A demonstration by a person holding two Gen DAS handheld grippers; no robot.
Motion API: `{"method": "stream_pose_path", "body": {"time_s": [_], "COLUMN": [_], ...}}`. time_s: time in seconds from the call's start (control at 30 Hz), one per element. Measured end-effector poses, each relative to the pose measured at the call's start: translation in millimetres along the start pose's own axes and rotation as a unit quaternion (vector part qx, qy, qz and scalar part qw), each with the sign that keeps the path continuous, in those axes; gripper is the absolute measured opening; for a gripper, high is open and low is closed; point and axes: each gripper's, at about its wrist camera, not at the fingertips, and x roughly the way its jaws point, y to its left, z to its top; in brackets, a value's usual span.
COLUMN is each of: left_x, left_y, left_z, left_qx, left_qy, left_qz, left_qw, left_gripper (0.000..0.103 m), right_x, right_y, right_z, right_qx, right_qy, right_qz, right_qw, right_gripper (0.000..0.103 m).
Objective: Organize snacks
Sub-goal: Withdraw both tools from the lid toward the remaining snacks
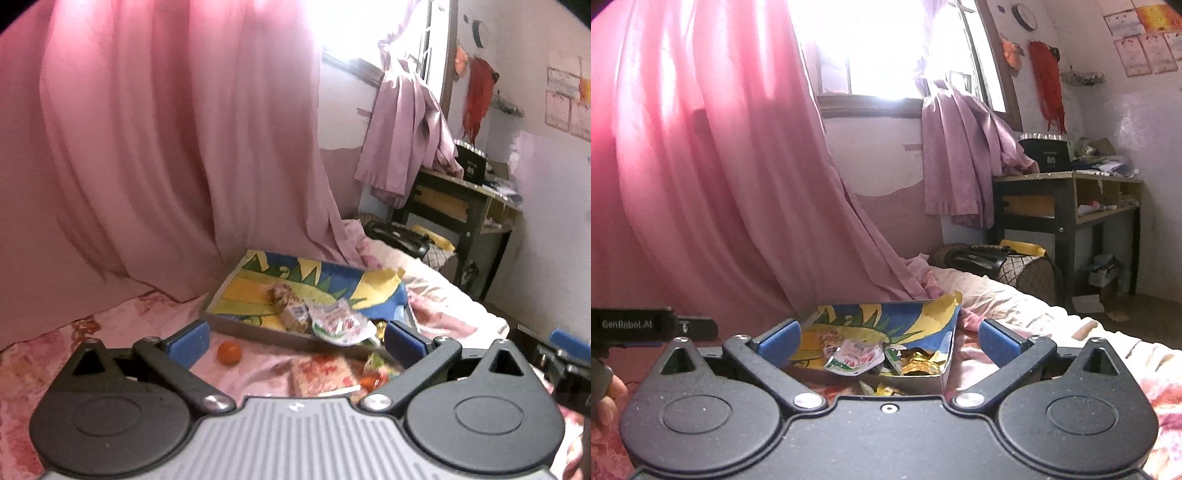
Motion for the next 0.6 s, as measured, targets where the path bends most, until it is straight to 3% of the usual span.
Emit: {"method": "stream_pose_path", "body": {"time_s": [0.17, 0.4, 0.6], "left_x": [-16.6, -29.8, -25.9], "left_y": [6.1, 20.1, 29.4], "left_z": [-18.7, -45.7, -61.2], "left_qx": [0.014, 0.012, 0.011], "left_qy": [-0.001, -0.001, 0.050], "left_qz": [0.011, 0.024, 0.044], "left_qw": [0.9998, 0.9996, 0.9978], "left_gripper": [0.103, 0.103, 0.103], "right_x": [-15.7, -22.6, -17.4], "right_y": [12.5, 28.3, 41.6], "right_z": [-9.0, -25.1, -40.1], "right_qx": [-0.008, -0.028, -0.055], "right_qy": [-0.011, 0.023, 0.063], "right_qz": [-0.006, -0.005, -0.010], "right_qw": [1.000, 0.999, 0.996], "right_gripper": [0.102, 0.102, 0.102]}}
